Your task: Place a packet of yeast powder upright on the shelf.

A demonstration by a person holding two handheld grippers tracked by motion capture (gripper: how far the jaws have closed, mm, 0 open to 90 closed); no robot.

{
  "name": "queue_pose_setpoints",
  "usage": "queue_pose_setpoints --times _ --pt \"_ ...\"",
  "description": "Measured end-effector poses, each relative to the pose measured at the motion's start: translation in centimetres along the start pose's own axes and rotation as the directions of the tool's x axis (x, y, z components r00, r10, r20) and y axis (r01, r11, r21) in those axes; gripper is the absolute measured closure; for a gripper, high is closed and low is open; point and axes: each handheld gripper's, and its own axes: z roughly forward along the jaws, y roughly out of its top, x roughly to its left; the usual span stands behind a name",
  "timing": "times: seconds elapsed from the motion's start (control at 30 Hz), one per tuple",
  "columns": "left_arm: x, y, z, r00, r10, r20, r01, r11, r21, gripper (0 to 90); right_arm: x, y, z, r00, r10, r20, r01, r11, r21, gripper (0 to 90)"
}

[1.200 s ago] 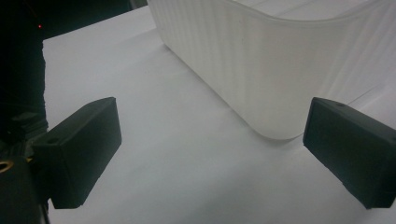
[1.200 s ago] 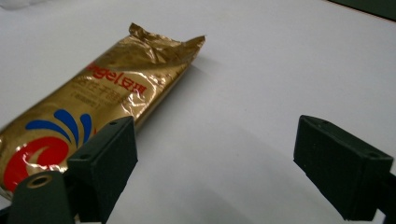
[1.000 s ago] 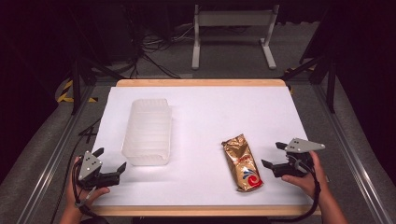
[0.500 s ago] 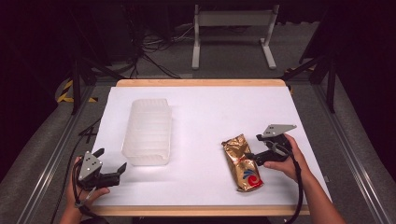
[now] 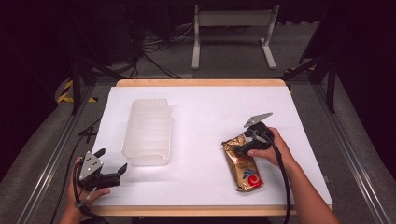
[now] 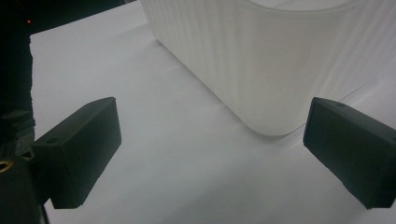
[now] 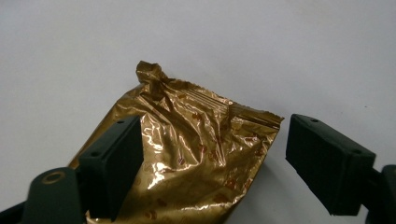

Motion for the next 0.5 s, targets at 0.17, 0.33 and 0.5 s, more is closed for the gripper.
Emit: queue_pose_setpoints --times 0.17,0.33,0.5 --pt "0.0 0.0 0.0 1.0000 0.002 0.006 -0.002 1.0000 0.002 5.2 -1.1 0.2 0.9 0.9955 0.077 -0.055 -0.075 0.997 0.030 20.1" --pt "-0.1 0.0 0.1 0.9999 0.004 0.009 -0.004 1.0000 0.004 5.2 -1.6 0.2 1.3 0.9841 0.119 -0.132 -0.113 0.992 0.049 35.6" --pt "-0.1 0.0 0.2 0.9999 0.007 0.013 -0.007 0.9999 0.008 5.2 -1.4 0.4 1.3 0.9792 0.110 -0.171 -0.102 0.993 0.055 55.8"
